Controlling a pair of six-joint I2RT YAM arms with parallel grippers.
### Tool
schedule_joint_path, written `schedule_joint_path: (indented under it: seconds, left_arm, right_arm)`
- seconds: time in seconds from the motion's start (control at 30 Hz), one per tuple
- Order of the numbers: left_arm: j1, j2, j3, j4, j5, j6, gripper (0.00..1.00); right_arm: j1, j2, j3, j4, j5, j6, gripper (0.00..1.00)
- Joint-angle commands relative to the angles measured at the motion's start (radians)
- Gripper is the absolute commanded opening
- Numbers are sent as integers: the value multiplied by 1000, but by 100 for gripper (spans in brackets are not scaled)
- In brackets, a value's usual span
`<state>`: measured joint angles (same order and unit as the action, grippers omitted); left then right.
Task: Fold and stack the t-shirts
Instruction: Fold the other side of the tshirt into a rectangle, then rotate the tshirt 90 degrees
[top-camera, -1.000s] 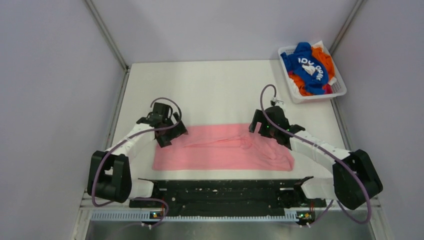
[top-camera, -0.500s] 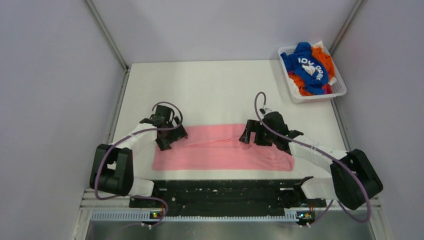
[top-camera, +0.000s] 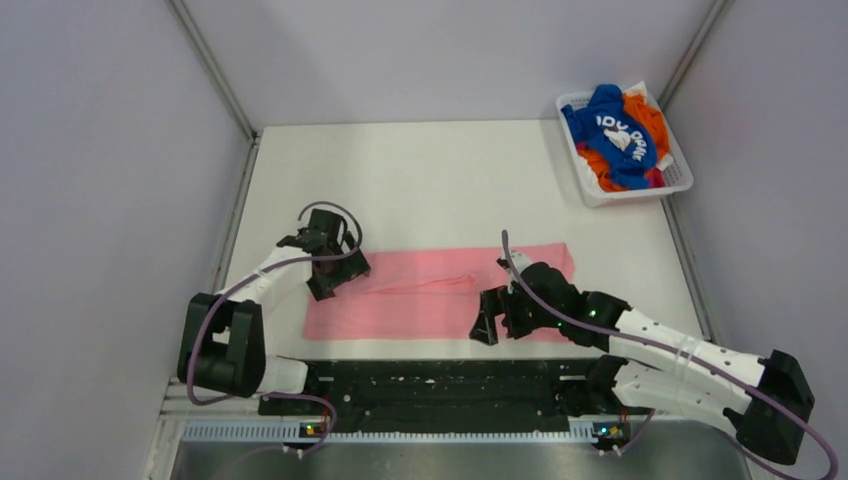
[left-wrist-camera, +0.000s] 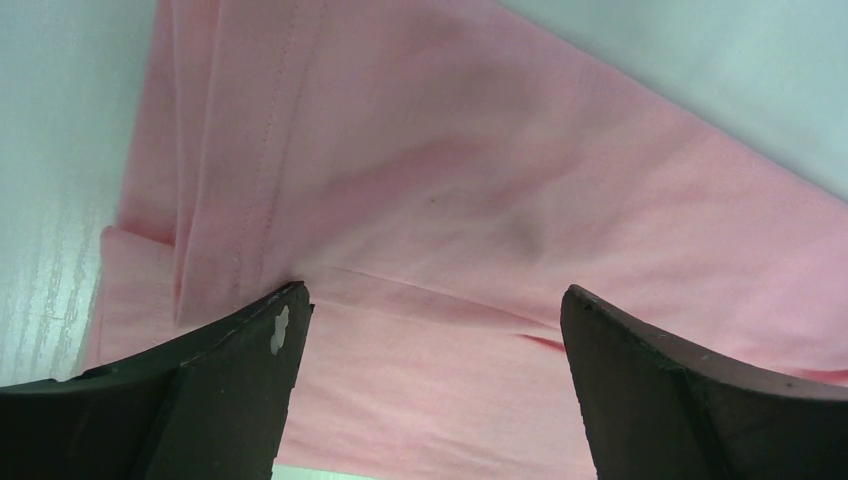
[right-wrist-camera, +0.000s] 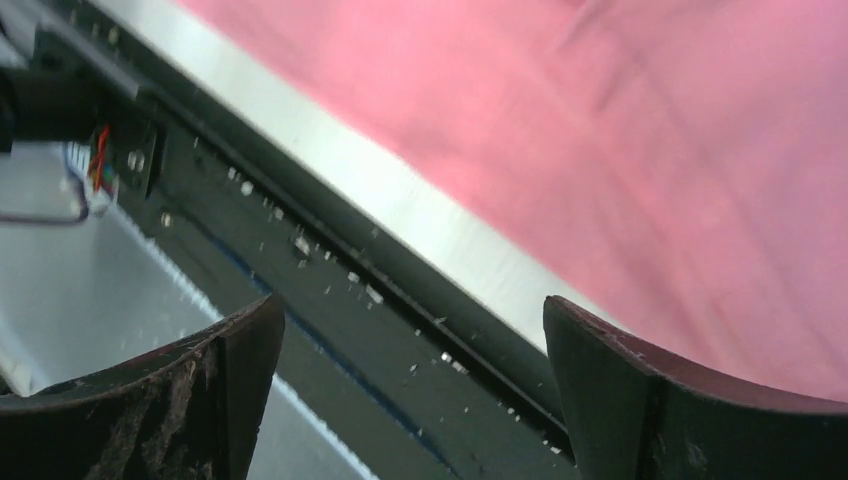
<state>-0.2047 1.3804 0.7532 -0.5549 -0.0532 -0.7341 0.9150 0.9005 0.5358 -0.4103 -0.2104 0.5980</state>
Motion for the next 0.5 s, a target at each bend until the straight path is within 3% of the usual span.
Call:
schedule_joint_path:
  seconds: [0.0, 0.1, 0.23, 0.43, 0.47]
  left_arm:
    - [1, -40, 52, -12, 35, 13, 99]
    - [-7, -42, 43, 17, 106, 38, 99]
    - [-16, -24, 24, 37, 137, 44, 99]
    - [-23, 8, -51, 95, 169, 17, 99]
    - [-30, -3, -89, 129, 163, -15, 99]
  right_arm:
    - [-37, -42, 73, -45, 319, 104, 99]
    - [-167, 13, 51, -27, 288, 185, 99]
    - [-304, 132, 8, 142, 229, 238, 99]
    - [-466, 411, 76, 269, 216, 235, 99]
    - [-508, 529, 131, 329, 185, 203, 99]
